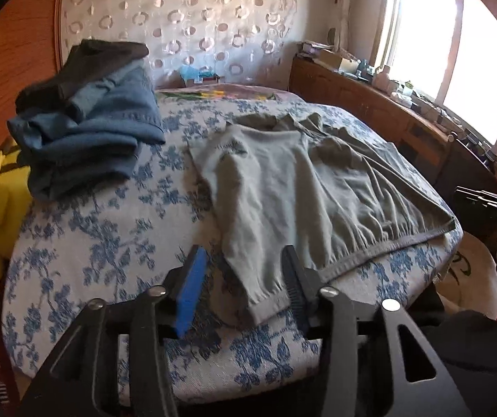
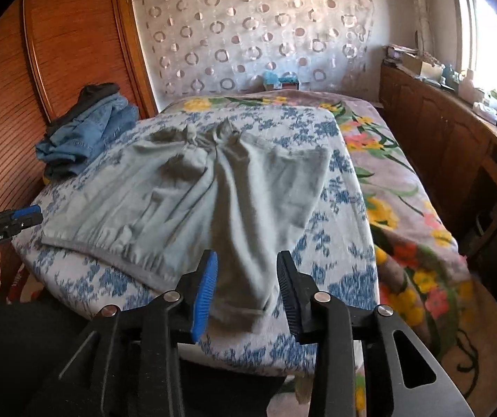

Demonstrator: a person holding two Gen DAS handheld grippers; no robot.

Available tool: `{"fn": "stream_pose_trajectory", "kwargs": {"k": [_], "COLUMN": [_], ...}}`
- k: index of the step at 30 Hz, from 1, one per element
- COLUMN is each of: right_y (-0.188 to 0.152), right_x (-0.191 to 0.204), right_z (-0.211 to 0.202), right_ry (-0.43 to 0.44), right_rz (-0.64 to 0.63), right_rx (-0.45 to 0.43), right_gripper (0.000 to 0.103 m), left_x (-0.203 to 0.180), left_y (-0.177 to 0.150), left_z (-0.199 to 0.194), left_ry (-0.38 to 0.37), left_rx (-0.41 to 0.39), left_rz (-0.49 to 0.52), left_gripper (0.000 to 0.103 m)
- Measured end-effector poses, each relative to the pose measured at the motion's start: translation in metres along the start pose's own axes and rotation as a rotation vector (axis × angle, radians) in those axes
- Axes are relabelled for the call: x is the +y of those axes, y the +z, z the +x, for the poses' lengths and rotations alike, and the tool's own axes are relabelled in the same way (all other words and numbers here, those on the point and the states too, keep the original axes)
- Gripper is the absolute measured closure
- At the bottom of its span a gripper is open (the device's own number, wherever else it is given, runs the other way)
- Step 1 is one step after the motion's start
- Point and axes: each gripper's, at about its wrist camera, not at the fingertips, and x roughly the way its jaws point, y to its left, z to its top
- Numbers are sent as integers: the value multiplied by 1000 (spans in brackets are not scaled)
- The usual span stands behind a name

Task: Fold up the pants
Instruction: 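Move the right tool to the pants hem and close on it, then lift the pants hem with the right tool and fold it over the pants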

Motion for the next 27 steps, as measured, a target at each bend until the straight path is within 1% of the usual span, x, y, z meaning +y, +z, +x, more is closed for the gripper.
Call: {"fn": "stream_pose_trajectory", "kwargs": {"k": [2, 3, 7, 11, 15, 17, 20, 24, 27], "right_y": [5, 7, 18, 30, 41, 47, 58, 70, 83], "right_x": [-1, -3, -9, -22, -39, -45, -52, -60, -65], "right_z": [7, 11, 33, 64, 98, 114, 135, 163, 174], "right_ry": [-6, -7, -11, -36, -70, -79, -80, -103, -107], "right_rz": [3, 9, 10, 0, 3, 0, 7, 14, 21], "right_rx": [-11, -14, -33, -27, 23, 47, 77, 120, 125], "right_gripper": [64, 64, 64, 59, 59, 59, 59, 59, 59], "left_x": [1, 1, 2, 5, 5, 3, 0, 0, -1], "left_y": [4, 7, 17, 23, 25, 27, 30, 34, 36], "left_z": [0, 0, 9, 24, 37, 43, 50, 56, 59], "left_ry": [7, 7, 33, 9, -20, -10, -8, -10, -9], "left_rx": [-19, -37, -41, -33, -18, -11, -9, -5, -5], "left_rz": [3, 7, 27, 24, 21, 34, 50, 59, 64], "left_gripper": [26, 22, 20, 20, 20, 20, 20, 20, 20]}}
